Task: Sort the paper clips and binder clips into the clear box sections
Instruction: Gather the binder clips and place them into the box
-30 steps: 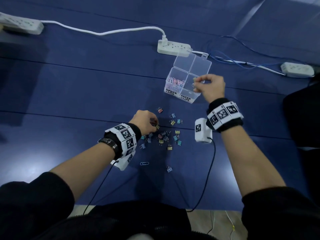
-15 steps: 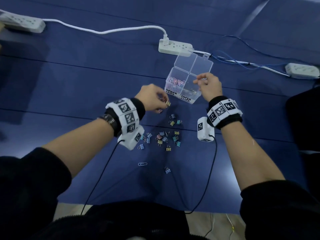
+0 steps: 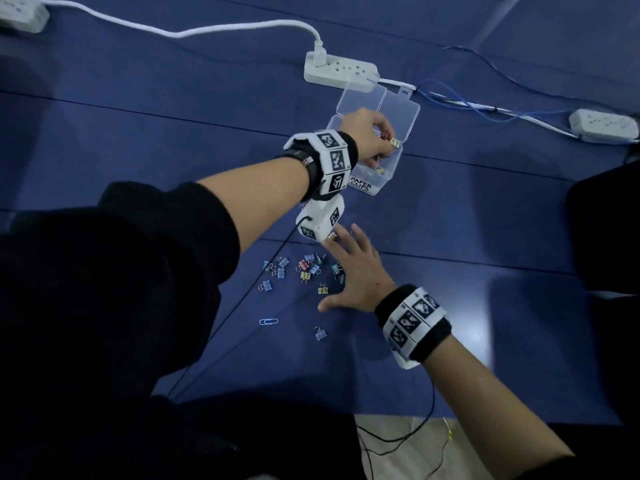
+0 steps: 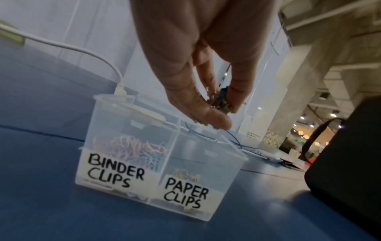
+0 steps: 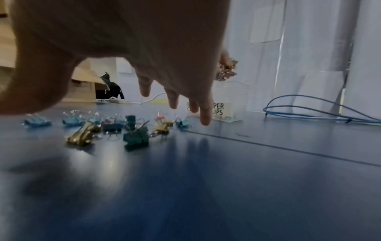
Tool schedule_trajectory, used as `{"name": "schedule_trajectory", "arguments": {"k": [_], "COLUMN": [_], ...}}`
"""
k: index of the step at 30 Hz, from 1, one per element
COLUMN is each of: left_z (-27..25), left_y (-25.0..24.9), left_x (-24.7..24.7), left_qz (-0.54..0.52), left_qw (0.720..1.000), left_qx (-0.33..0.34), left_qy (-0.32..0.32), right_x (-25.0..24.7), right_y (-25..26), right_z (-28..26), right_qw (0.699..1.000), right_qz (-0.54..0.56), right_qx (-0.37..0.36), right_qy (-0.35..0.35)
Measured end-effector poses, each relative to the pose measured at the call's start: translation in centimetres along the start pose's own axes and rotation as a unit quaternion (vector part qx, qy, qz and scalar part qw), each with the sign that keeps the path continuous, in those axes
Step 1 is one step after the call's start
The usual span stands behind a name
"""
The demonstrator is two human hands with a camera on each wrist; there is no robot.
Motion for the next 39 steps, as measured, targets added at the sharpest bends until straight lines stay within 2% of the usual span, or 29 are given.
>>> {"name": "schedule_trajectory", "arguments": {"k": [4,6,12,16,20,23,27,30,32,35,37,39], "left_z": [1.3,1.7,1.4,1.1,0.8,0.5,-1.4,-4.9,-7.0,-8.7,-8.6,-8.3], "left_y": [-0.2,-0.3,-0.9,-0.5,-0.8,-0.9,-1.1,-0.4,1.9,7.6,11.3,13.6], "left_x": [0.5,0.6,1.4,2.4,2.4,2.2,1.2,-0.2,-1.3,-2.2,-2.3,-2.3], "left_qz": [0.059,0.09,0.256,0.344,0.372,0.373,0.342,0.327,0.346,0.442,0.519,0.551], "left_qw": [0.998,0.996,0.965,0.935,0.921,0.919,0.925,0.914,0.901,0.871,0.843,0.83], "left_qx": [-0.014,-0.013,0.055,0.079,0.11,0.126,0.161,0.236,0.258,0.212,0.142,0.074], "left_qy": [0.004,0.0,-0.01,-0.015,-0.038,-0.032,-0.044,-0.047,-0.038,-0.019,0.001,0.049], "right_x": [1.1,1.4,0.9,-0.1,-0.5,-0.7,-0.2,0.6,1.1,1.2,1.9,2.5], "right_y": [-0.1,-0.4,-0.4,-0.2,-0.9,-1.0,-0.7,-0.5,-0.4,0.6,0.7,0.9], "right_z": [1.0,1.3,1.4,1.3,2.1,3.0,2.7,1.6,1.0,0.4,0.3,0.6], "right_qw": [0.998,0.997,0.995,0.988,0.999,0.999,1.0,0.998,0.997,0.984,0.981,0.986], "right_qz": [-0.032,-0.036,0.016,-0.033,-0.032,-0.031,-0.024,-0.043,-0.05,-0.093,-0.113,-0.066], "right_qx": [-0.043,-0.054,-0.076,-0.06,0.021,0.024,-0.002,-0.018,-0.02,-0.054,-0.046,-0.049], "right_qy": [0.037,0.032,-0.066,-0.136,-0.027,0.014,-0.004,-0.031,-0.057,-0.14,-0.15,-0.147]}}
Point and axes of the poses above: each hand's wrist, its own z-axis towards the middle knuckle, its own x-axis out of the palm, y = z × x, the point moved 5 cm from there along z, towards the middle knuckle, and after that the axes turned 13 degrees about -x, right-handed, at the moved point
